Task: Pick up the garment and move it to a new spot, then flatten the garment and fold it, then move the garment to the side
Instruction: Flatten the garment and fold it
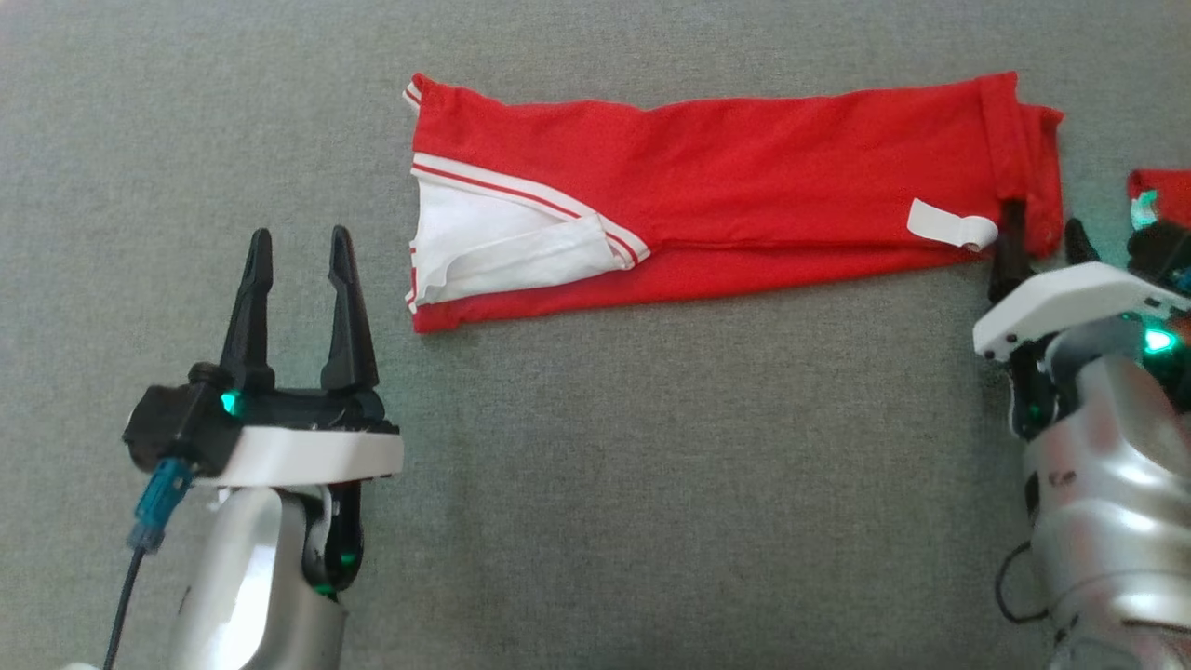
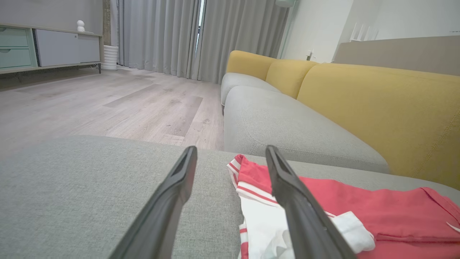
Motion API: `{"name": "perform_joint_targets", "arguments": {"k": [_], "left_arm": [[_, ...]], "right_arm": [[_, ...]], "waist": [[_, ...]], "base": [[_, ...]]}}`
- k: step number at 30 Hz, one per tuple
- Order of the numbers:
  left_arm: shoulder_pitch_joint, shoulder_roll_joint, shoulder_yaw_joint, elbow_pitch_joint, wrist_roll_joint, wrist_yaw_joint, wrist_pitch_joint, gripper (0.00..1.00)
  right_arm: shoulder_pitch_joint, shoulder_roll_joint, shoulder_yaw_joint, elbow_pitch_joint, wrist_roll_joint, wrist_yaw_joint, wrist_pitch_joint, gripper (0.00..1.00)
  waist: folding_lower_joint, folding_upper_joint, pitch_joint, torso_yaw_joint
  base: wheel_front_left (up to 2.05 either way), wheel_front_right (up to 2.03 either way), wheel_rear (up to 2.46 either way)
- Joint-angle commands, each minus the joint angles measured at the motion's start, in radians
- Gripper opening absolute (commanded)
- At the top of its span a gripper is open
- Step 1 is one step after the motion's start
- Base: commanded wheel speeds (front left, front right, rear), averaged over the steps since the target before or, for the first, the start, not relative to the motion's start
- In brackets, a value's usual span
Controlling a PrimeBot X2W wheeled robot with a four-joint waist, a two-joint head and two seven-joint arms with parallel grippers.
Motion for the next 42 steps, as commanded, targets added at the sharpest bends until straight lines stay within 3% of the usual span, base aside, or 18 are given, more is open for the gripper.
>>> {"name": "perform_joint_targets", "arguments": {"k": [1,6,7,8,13,27,34,42], "left_arm": [[-0.03,0.008,0.027,-0.025,-0.002,0.0,-0.005,1.0],[-0.029,0.008,0.025,-0.016,0.0,-0.001,-0.005,1.0],[-0.028,0.008,0.025,-0.013,0.001,-0.001,-0.005,1.0],[-0.027,0.008,0.026,-0.011,0.001,-0.001,-0.005,1.0],[-0.02,0.008,0.03,-0.005,0.0,-0.002,-0.005,1.0],[0.019,0.008,0.031,-0.007,-0.028,0.003,-0.005,1.0],[0.028,0.008,0.024,-0.005,-0.038,0.007,-0.005,1.0],[0.035,0.008,0.011,-0.008,-0.05,0.013,-0.005,1.0]], "right_arm": [[-0.022,0.019,0.017,0.013,-0.011,-0.001,-0.009,1.0],[-0.073,0.021,0.084,0.131,0.043,-0.001,-0.056,1.0],[-0.081,0.021,0.107,0.147,0.056,-0.001,-0.072,0.11],[-0.088,0.021,0.128,0.158,0.063,-0.001,-0.087,0.0],[-0.104,0.017,0.145,0.153,0.068,-0.001,-0.149,0.0],[-0.029,-0.095,0.056,0.003,0.083,-0.001,-0.164,0.0],[-0.024,-0.061,0.107,-0.046,0.1,-0.001,-0.163,0.0],[-0.029,0.013,0.27,-0.112,0.13,-0.001,-0.138,0.0]], "waist": [[0.0,0.0,0.0,-0.001],[0.0,0.0,-0.008,-0.011],[0.0,0.0,-0.01,-0.015],[0.0,0.0,-0.013,-0.018],[0.0,0.0,-0.036,-0.038],[0.0,0.0,-0.11,-0.045],[0.0,0.0,-0.131,-0.032],[0.0,0.0,-0.152,0.019]], "base": [[0.0,0.0,0.0],[0.0,0.0,0.0],[0.0,0.0,0.0],[0.0,0.0,0.0],[0.0,0.0,0.0],[0.0,0.0,0.0],[0.0,0.0,0.0],[0.0,0.0,0.0]]}}
